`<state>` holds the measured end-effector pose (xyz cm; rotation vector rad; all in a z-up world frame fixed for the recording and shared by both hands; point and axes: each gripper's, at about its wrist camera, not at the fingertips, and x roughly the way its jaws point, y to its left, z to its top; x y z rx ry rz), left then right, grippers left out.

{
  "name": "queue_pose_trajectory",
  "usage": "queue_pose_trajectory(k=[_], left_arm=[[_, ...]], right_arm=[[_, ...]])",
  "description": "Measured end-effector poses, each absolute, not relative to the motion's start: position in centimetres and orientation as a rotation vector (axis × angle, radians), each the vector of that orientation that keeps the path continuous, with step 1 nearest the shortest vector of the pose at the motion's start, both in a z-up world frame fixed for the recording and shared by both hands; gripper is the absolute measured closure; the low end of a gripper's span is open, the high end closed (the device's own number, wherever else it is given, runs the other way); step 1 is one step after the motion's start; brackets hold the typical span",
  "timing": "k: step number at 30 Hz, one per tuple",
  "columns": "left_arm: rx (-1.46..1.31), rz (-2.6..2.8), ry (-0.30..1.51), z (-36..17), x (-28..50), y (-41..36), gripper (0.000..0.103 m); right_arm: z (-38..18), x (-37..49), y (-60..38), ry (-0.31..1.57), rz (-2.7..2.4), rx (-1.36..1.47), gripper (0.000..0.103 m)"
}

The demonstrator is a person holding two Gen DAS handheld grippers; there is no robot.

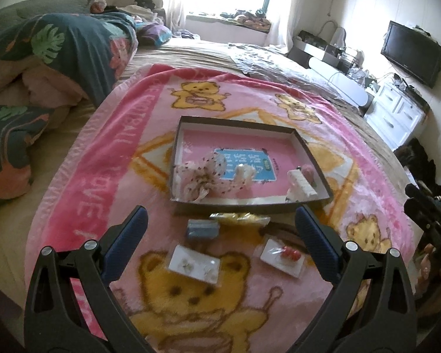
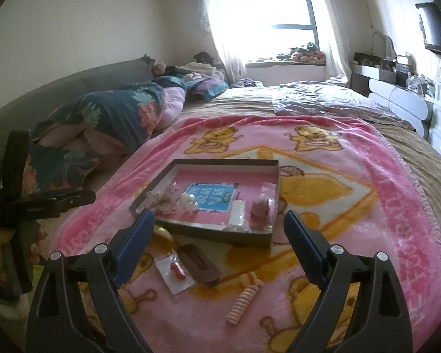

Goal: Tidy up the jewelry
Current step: 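Lift both open tools away from the box, then grasp the white earring card bag with the left tool while the right tool grasps the red bead earring bag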

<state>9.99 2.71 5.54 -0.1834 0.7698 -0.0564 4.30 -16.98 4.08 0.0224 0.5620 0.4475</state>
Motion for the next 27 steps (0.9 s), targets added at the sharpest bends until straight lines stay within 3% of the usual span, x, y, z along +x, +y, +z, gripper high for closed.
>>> queue_pose_trajectory(k=[27], left_arm=[[-0.093, -0.016, 0.833, 1.4, 5.7, 4.2, 0.009]], right_arm=[[1.1, 0.9, -11.4, 0.624, 0.536, -0.127, 0.01]])
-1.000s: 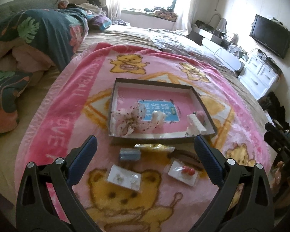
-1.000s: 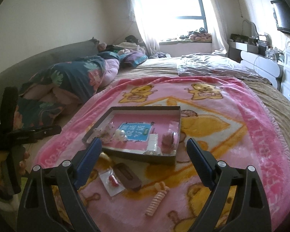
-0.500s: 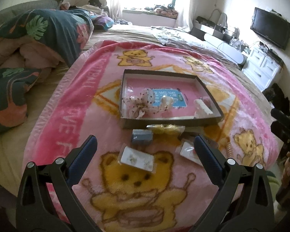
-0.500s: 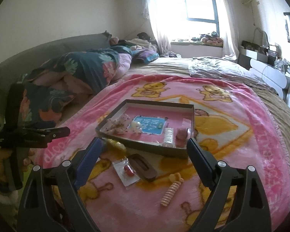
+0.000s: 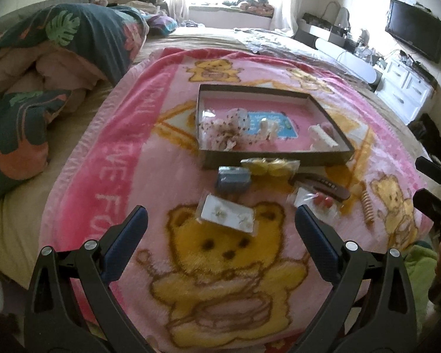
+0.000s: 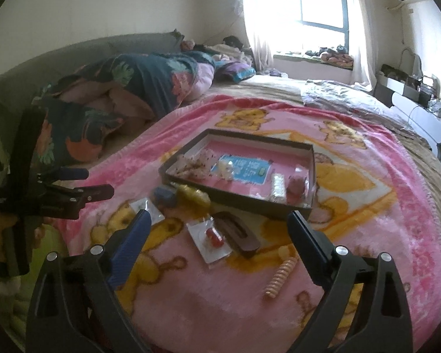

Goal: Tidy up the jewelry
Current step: 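Grasp the white earring card bag with the left tool while the right tool grasps the red bead earring bag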

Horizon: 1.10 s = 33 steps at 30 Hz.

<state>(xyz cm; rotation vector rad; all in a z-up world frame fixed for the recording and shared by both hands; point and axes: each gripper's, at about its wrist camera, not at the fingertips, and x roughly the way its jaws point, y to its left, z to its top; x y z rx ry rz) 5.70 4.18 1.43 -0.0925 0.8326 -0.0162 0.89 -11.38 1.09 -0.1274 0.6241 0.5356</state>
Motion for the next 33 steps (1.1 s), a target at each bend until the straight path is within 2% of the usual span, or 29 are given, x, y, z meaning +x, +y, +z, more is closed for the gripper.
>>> queue_pose_trajectory(k=[18, 33], left_arm=[[-0.074, -0.005, 0.941, -4.3, 7.2, 5.0, 0.009], [-0.09, -0.06, 0.995, -6.9, 10.0, 5.2, 0.009]], right_arm=[[-6.0, 3.4, -6.7, 0.751, 0.573, -0.304, 0.012], [-10.1, 6.6, -3.8, 0.749, 0.541, -0.467, 0.038]])
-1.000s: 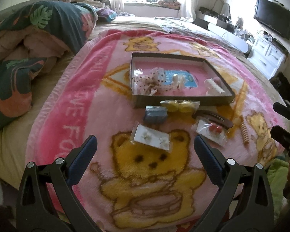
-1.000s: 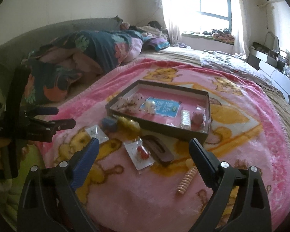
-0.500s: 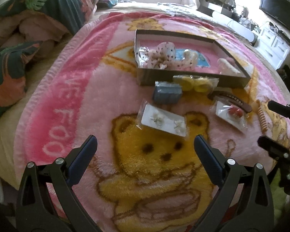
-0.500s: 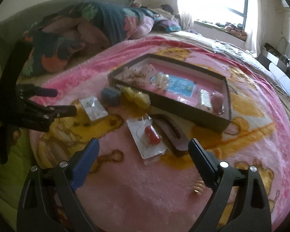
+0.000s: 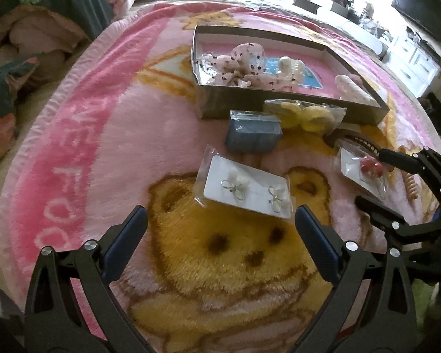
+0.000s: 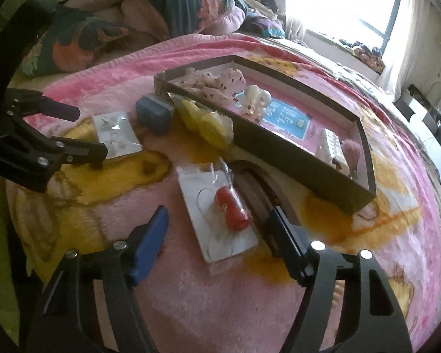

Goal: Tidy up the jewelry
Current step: 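Grasp the white earring card bag with the left tool while the right tool grasps the red bead earring bag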

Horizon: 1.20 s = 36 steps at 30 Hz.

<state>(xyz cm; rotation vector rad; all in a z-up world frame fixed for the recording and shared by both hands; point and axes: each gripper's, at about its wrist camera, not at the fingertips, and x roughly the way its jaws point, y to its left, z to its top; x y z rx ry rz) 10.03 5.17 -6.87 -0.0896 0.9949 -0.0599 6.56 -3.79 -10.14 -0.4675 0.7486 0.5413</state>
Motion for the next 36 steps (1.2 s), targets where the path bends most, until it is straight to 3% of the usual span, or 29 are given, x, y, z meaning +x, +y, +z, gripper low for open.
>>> queue_pose_trajectory(k=[7, 13, 14, 15, 19, 21, 23, 26, 36], left_arm=[[-0.071, -0.09, 1.0, -7.3, 11.2, 4.3, 0.009], [-0.038, -0.121, 1.001, -7.8, 11.9, 2.9, 0.009], [-0.034, -0.121, 0.998, -7.8, 12.1, 2.8, 0.009], [-0.032, -0.121, 0.998, -7.9, 12.2, 2.7, 0.009], [-0.008, -0.123, 0.998, -8.3, 12.6, 2.1, 0.012], [0.016, -0.114, 0.99, -8.3, 12.5, 1.8, 0.02], [0.017, -0.112, 0.985, -8.2, 12.4, 1.9, 0.034], [-0.018, -0.109, 0.979, -7.8, 12.2, 2.7, 0.043], [-0.117, -0.116, 0.954, -6.5, 10.7, 4.6, 0.044]], right_arm=[[-10.5, 7.8, -3.6, 0.744, 0.56, -0.45, 0.055], [-9.9, 8.5, -5.1, 0.79, 0.603, -0.307, 0.061], [-9.7, 8.6, -5.4, 0.794, 0.617, -0.279, 0.069], [-9.5, 8.6, -5.6, 0.797, 0.625, -0.259, 0.07], [-9.3, 8.4, -6.1, 0.814, 0.621, -0.239, 0.07], [-9.3, 8.3, -6.2, 0.816, 0.615, -0.236, 0.07], [-9.4, 8.1, -6.2, 0.821, 0.608, -0.225, 0.07], [-9.2, 8.0, -6.7, 0.833, 0.609, -0.184, 0.07], [-7.6, 6.8, -7.6, 0.831, 0.655, -0.091, 0.07]])
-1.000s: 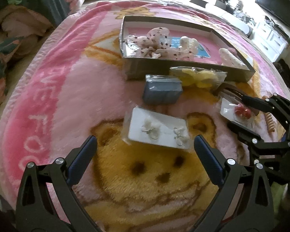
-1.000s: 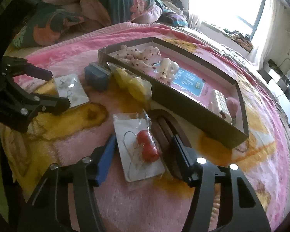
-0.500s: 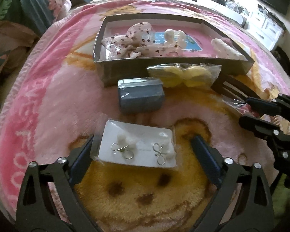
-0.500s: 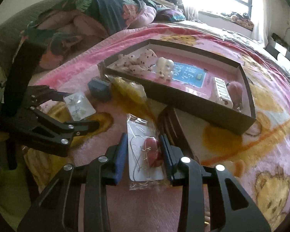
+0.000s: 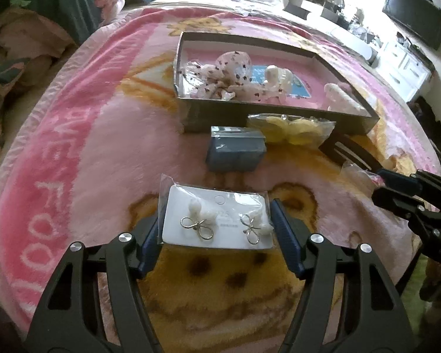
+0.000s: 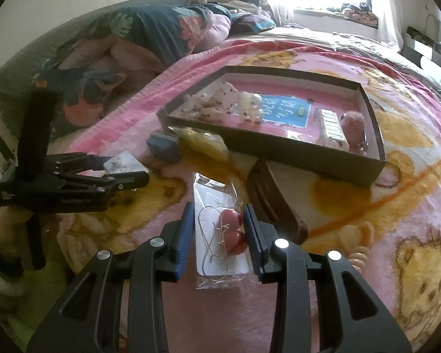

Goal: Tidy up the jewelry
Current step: 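Grasp the white earring card bag with the left tool while the right tool grasps the red bead earring bag, then carry both earring bags into the box and open both tools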

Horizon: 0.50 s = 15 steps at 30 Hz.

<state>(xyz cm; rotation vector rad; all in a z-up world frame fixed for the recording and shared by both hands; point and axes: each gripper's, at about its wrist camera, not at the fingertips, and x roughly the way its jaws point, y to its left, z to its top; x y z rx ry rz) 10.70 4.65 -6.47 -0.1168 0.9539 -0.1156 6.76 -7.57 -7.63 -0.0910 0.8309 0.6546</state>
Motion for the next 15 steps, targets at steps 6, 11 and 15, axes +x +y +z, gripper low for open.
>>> queue_pose_trajectory(k=[6, 11, 15], left_arm=[[-0.147, -0.097, 0.916, -4.9, 9.3, 5.9, 0.044], [-0.165, -0.065, 0.88, -3.3, 8.4, 7.4, 0.044], [-0.182, -0.052, 0.855, -2.3, 8.0, 8.4, 0.044]], right_arm=[[-6.1, 6.1, -6.7, 0.809, 0.693, -0.073, 0.07], [-5.1, 5.7, -5.8, 0.796, 0.713, -0.07, 0.07], [-4.4, 5.8, -5.2, 0.787, 0.725, -0.068, 0.07]])
